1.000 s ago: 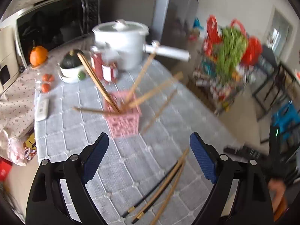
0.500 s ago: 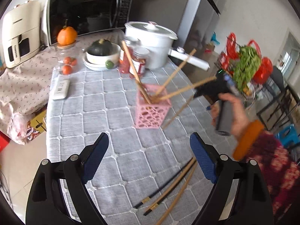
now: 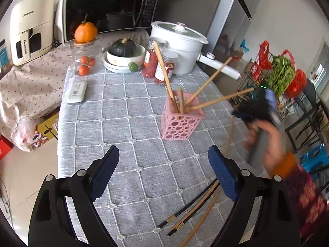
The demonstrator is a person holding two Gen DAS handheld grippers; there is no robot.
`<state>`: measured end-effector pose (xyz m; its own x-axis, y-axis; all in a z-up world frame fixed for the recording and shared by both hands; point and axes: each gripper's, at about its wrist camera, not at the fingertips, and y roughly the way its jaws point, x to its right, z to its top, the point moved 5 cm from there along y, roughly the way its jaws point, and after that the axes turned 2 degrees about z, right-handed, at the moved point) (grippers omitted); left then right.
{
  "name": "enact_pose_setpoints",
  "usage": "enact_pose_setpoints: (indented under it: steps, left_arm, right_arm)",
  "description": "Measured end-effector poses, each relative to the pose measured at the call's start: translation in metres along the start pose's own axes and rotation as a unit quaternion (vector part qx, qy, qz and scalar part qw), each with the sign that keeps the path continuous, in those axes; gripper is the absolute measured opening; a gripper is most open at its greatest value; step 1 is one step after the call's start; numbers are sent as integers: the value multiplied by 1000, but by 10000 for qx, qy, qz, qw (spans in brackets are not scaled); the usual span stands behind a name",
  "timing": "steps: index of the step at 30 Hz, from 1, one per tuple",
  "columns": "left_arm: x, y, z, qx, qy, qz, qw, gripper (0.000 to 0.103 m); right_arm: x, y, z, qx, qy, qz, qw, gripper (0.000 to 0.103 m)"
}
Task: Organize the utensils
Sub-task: 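Grasp a bamboo chopstick with the right tool and drop it into the pink basket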
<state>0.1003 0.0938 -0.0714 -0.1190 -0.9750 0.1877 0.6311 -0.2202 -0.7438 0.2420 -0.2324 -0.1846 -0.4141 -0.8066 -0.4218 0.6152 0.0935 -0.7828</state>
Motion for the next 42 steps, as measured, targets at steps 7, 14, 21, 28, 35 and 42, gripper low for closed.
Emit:
enact_pose_setpoints:
  steps: [7,14,21,28,35,42]
  left_arm:
    - [-18,-20,10,221,-413,-133,9988,84]
    - [-41,-33,15,320,-871,-185,9955,84]
    - [-57,-51,23,546,-1117,-339,9917,84]
    - [-75,-47,28,499,-1354,-402,9887,84]
    - [-84,-42,28,424,-1433,-314,9883,84]
    - [-82,-50,28,542,-1414,-281,9881,84]
  right_arm:
    - [-41,-180,-33,1081,-587,994,9874,8]
    - [-123,-325,-46,2939,-1284,1394,9369,8]
    - [-197,-327,-38,4360,-1247,966,8860,8]
    - [-224,-224,-31,4169,-1013,837,8994,8]
    - [-206,-171,-37,4004,-747,906,9088,22]
    - [-182,-227,-58,4041,-912,1034,9043,66]
